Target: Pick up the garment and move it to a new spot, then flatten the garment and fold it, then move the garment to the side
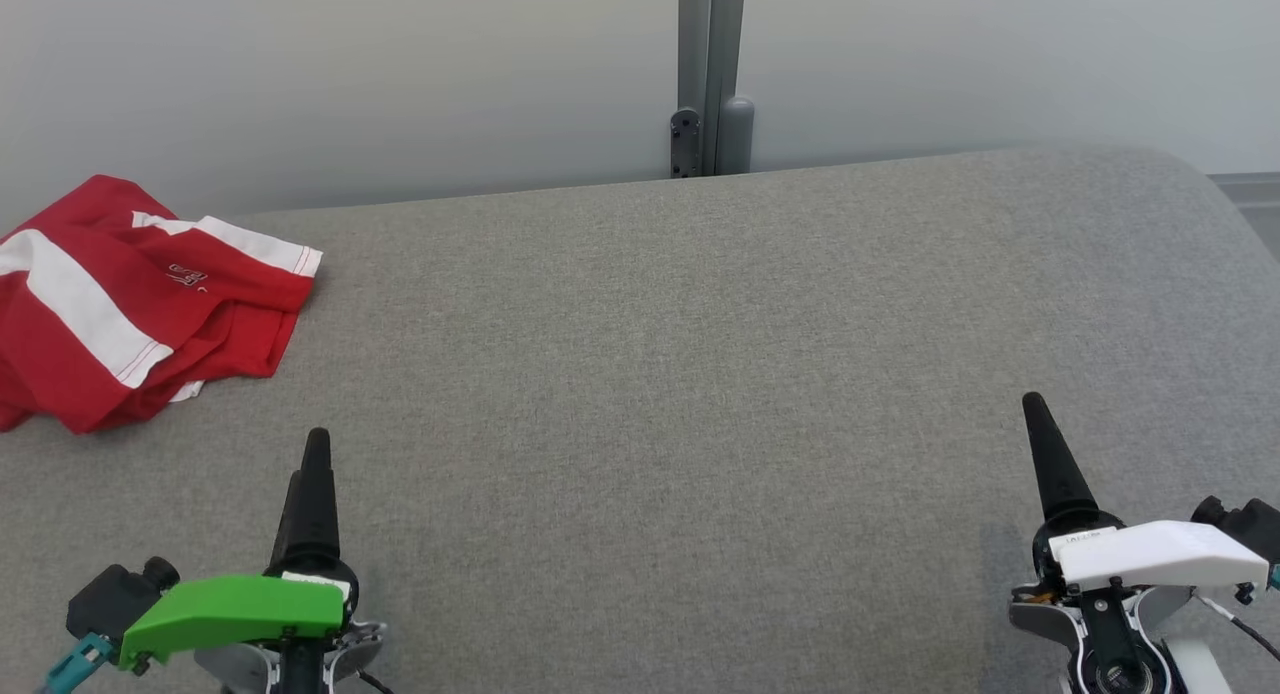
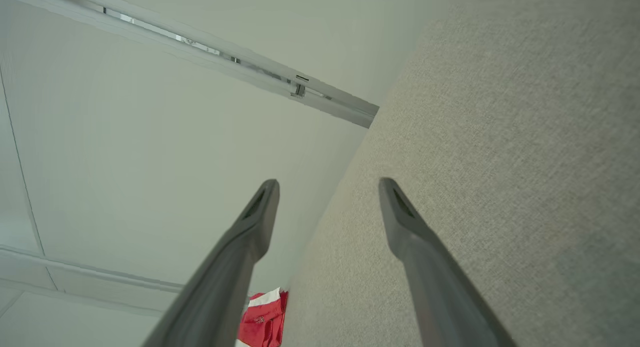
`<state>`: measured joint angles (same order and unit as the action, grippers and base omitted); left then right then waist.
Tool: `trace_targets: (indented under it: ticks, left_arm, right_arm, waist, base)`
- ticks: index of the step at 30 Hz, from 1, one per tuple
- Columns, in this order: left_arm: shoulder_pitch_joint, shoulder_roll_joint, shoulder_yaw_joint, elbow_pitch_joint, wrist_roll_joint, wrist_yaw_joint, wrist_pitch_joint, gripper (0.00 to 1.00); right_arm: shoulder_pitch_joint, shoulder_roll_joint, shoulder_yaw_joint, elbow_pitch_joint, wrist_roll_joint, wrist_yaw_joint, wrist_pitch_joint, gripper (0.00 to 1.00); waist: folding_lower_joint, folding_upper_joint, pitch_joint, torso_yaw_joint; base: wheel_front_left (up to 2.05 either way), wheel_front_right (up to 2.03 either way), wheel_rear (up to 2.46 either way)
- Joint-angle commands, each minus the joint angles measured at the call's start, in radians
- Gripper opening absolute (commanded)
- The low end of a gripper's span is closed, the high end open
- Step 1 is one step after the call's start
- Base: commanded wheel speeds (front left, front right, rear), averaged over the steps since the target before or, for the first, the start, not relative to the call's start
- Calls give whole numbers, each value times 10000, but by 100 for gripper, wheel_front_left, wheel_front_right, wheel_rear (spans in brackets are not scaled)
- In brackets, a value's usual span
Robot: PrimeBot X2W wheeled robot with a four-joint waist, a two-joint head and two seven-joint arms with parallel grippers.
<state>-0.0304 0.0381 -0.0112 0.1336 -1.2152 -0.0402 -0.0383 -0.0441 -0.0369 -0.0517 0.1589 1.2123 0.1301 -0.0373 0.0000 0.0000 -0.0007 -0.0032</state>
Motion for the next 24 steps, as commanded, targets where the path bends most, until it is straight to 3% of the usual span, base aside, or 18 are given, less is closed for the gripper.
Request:
trace_targets:
  ticks: [1, 14, 24]
  left_arm:
    - [-23, 68, -69, -248, 533, 76, -100, 100]
    - [163, 85, -413, -434, 3266, 466, -538, 100]
    - [310, 98, -630, -327, 5402, 573, -836, 100]
  right_arm:
    - [-4, -77, 33, -284, -451, 3, -110, 100]
    - [70, -91, 429, -809, -3452, 4, -548, 100]
    - [208, -104, 658, -994, -5056, 5, -846, 100]
  waist:
    - [0, 0, -1, -3]
    - [0, 0, 8, -39]
    - [0, 0, -3, -65]
  base:
    - [0, 0, 0]
    - [0, 0, 0]
    - [0, 0, 0]
